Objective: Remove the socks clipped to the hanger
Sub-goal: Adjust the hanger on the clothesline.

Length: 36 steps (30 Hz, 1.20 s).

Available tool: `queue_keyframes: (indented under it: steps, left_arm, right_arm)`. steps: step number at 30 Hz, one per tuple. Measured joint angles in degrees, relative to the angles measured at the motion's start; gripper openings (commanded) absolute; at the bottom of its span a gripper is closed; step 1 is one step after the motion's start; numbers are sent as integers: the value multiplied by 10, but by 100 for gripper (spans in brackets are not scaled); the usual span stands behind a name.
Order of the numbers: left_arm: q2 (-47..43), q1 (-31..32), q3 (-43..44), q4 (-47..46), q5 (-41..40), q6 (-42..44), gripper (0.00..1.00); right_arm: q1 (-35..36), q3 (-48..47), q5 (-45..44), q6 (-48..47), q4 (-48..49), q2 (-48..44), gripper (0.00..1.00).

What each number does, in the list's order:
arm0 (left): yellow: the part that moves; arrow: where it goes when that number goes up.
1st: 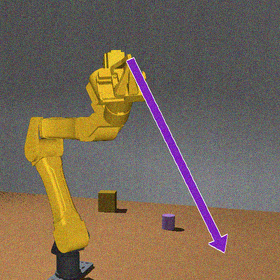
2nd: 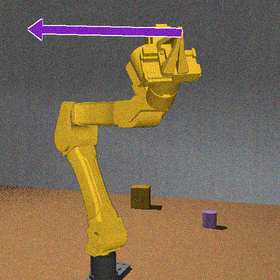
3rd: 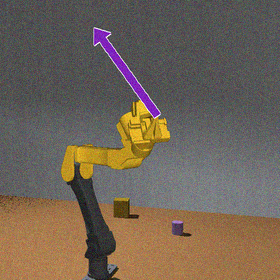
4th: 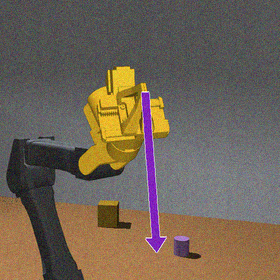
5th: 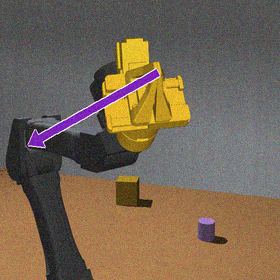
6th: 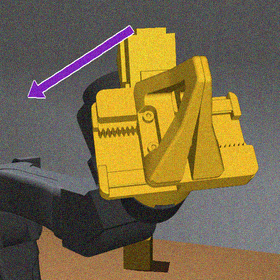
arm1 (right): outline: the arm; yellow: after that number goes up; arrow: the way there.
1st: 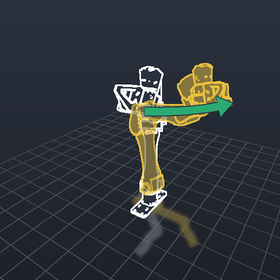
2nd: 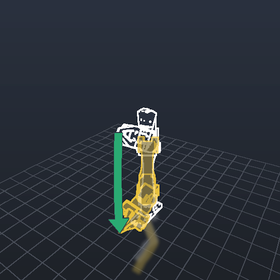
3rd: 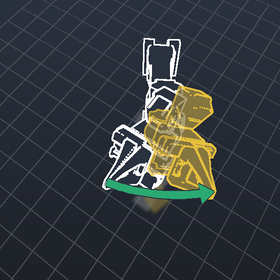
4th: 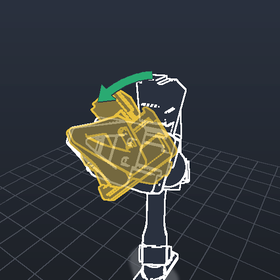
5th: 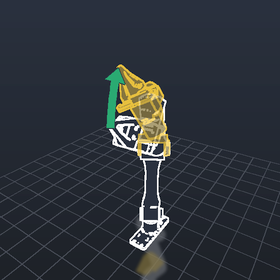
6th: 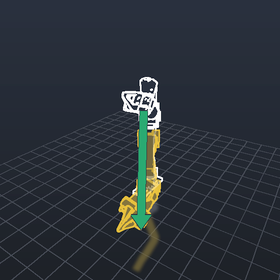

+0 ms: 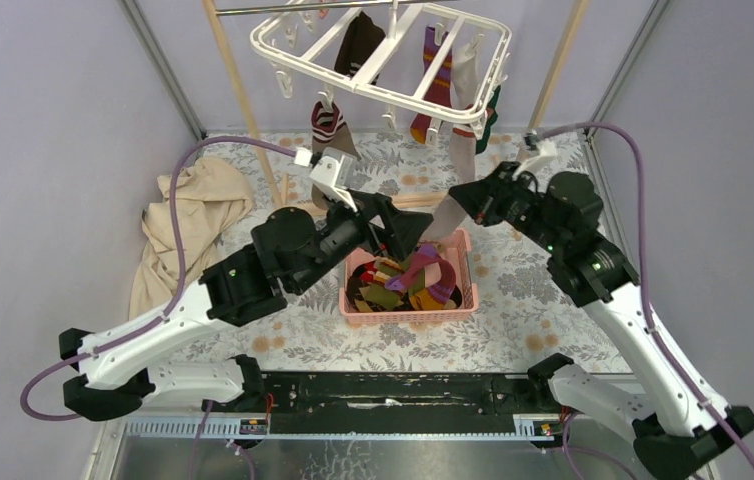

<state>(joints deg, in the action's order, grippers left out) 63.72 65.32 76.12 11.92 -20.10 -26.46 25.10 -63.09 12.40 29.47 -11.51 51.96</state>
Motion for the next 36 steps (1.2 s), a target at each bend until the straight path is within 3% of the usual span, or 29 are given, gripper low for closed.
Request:
queue_keyframes:
  steps: [9,24,30,36]
  left_arm:
    - [-52,0,0,52,-51,3,99]
    - [-116,0,0,113,-116,8,99]
    - [-116,0,0,126,-124,12,99]
    - [-112,0,0,126,-129,13,99]
  right_arm:
    - [174,-101,-51,-52,0,114,2]
    - [317,-319,-116,-130,-46,358,2]
    - [318,-311,-137,-135,-68,361,3]
    - [318,-209,-151,-131,-65,263,3]
